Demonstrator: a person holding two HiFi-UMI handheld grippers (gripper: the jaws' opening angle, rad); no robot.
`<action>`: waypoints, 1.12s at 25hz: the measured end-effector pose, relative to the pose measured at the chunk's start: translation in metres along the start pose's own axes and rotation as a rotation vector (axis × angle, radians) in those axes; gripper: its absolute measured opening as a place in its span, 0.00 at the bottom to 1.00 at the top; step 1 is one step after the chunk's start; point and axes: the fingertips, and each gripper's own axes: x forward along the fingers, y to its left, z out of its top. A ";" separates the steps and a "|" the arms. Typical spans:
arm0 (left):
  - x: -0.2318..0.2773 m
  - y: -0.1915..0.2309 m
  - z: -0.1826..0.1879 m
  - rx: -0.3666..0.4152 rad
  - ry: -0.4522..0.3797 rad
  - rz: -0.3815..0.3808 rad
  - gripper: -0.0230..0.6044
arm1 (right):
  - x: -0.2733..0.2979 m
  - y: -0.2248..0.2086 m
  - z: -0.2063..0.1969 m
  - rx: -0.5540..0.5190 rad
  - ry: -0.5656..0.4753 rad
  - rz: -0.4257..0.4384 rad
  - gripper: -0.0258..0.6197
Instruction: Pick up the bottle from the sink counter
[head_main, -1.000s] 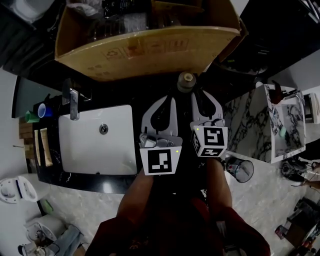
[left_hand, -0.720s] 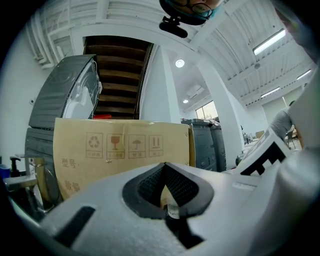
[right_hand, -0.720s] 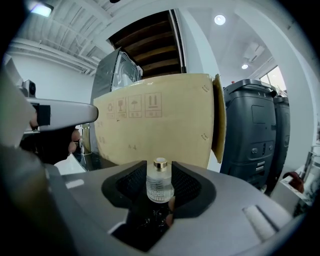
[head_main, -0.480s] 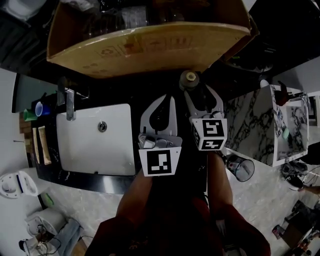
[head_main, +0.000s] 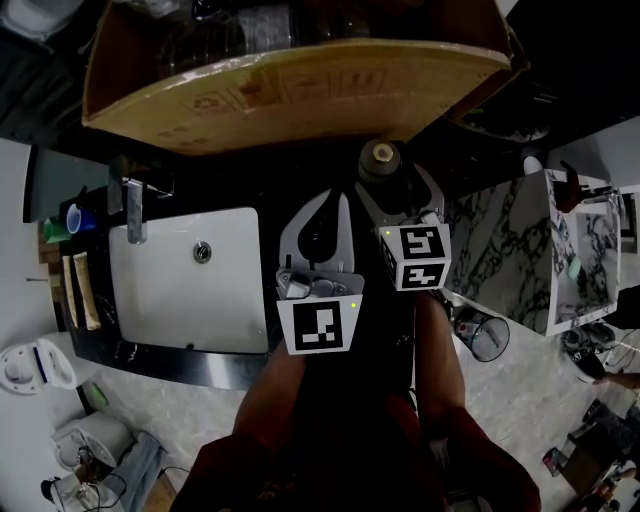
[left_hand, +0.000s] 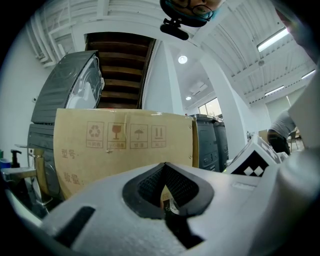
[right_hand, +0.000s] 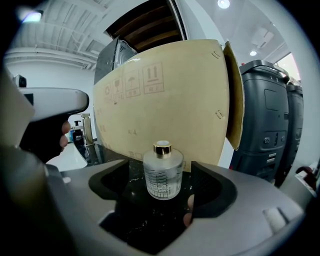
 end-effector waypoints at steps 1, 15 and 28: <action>0.001 0.000 -0.001 0.019 0.008 -0.007 0.04 | 0.002 -0.001 -0.001 0.000 0.004 0.000 0.64; 0.006 0.011 -0.017 -0.032 0.030 0.021 0.04 | 0.031 -0.001 -0.012 -0.022 0.068 0.015 0.65; 0.005 0.019 -0.023 -0.052 0.038 0.033 0.04 | 0.034 -0.006 -0.014 -0.020 0.064 0.006 0.53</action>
